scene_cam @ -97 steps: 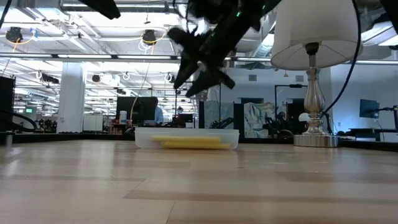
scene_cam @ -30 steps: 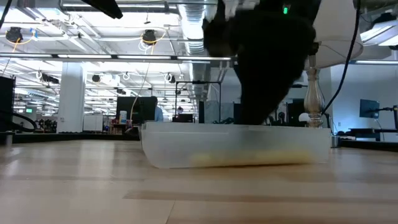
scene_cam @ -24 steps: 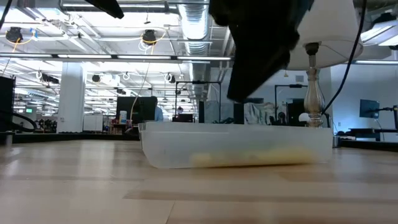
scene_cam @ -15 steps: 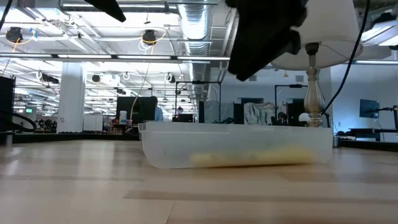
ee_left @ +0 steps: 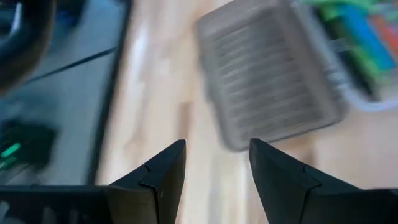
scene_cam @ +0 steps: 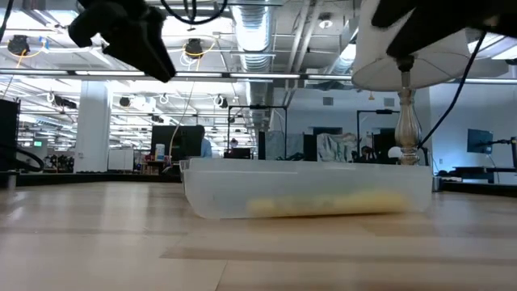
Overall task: Pick & place school supplies into a supply box
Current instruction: Close the supply box
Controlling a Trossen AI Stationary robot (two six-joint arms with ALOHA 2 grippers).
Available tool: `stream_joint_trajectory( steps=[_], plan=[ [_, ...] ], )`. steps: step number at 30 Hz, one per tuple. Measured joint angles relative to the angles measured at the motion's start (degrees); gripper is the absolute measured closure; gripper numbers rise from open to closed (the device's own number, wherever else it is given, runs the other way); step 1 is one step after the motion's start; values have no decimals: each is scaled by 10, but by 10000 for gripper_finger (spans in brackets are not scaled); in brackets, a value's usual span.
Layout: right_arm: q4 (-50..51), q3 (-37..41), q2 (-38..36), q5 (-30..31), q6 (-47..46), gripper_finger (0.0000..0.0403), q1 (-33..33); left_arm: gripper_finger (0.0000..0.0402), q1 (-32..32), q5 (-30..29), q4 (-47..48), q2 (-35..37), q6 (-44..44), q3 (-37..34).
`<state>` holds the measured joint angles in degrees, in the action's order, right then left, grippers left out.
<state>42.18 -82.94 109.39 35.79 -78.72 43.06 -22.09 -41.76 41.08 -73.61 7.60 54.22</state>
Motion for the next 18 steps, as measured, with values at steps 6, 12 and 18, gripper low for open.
stream_joint_trajectory(
  steps=[6, 12, 18],
  plan=[
    [-41, -3, 39, 1, -85, 282, 16, 228, 97, 103, -96, 51, -159, -36],
    [-97, -2, 87, -21, -113, 282, 19, 228, 246, 315, -122, 35, -276, -37],
    [-114, 0, 111, -27, -166, 282, 26, 228, 328, 389, -138, -24, -320, -37]
  ],
)
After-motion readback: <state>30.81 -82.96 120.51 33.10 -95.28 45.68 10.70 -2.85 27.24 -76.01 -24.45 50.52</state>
